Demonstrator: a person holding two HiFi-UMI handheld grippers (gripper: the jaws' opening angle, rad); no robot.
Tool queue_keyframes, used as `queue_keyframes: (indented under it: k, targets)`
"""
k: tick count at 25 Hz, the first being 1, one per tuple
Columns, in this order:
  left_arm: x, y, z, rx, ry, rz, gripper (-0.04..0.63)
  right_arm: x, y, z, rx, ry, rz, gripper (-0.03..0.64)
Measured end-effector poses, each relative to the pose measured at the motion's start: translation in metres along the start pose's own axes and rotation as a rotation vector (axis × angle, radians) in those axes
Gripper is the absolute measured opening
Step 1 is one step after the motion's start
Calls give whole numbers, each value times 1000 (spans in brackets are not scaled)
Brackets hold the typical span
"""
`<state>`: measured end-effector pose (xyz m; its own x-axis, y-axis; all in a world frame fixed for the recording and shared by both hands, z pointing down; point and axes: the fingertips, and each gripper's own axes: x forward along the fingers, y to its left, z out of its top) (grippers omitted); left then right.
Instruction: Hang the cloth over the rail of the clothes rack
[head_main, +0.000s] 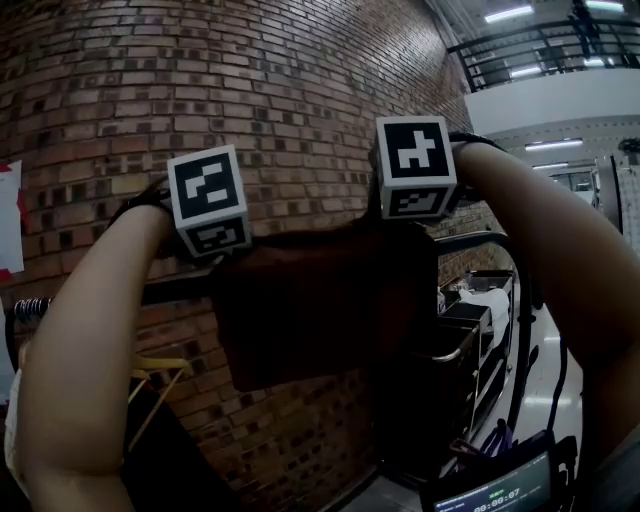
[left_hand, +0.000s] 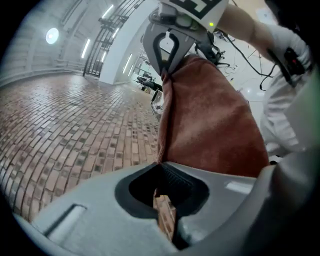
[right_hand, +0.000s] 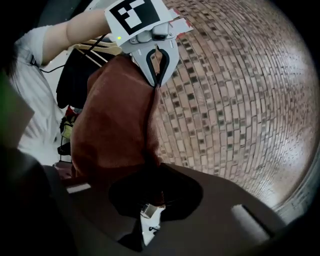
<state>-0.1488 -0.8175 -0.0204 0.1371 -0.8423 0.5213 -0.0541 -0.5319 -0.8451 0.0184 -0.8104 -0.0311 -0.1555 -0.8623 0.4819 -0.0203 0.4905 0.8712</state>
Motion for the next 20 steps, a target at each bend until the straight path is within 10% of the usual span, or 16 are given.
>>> queue_keyframes:
  k: [4, 9, 16, 18, 20]
  targets:
    - [12, -9, -2, 1, 13, -73, 17, 11, 7, -1, 28, -4, 78, 15]
    - [13, -2, 6, -22, -29, -49, 275, 15, 16, -2, 32, -15, 119, 213]
    - [10, -7, 11, -17, -52, -50, 276, 4, 13, 2, 27, -46, 80, 215]
    - [5, -1, 12, -7, -63, 3, 218, -1, 4, 2, 40, -56, 24, 155]
    - [-4, 8, 17, 31, -93, 78, 2, -6, -3, 0, 53, -59, -20, 2]
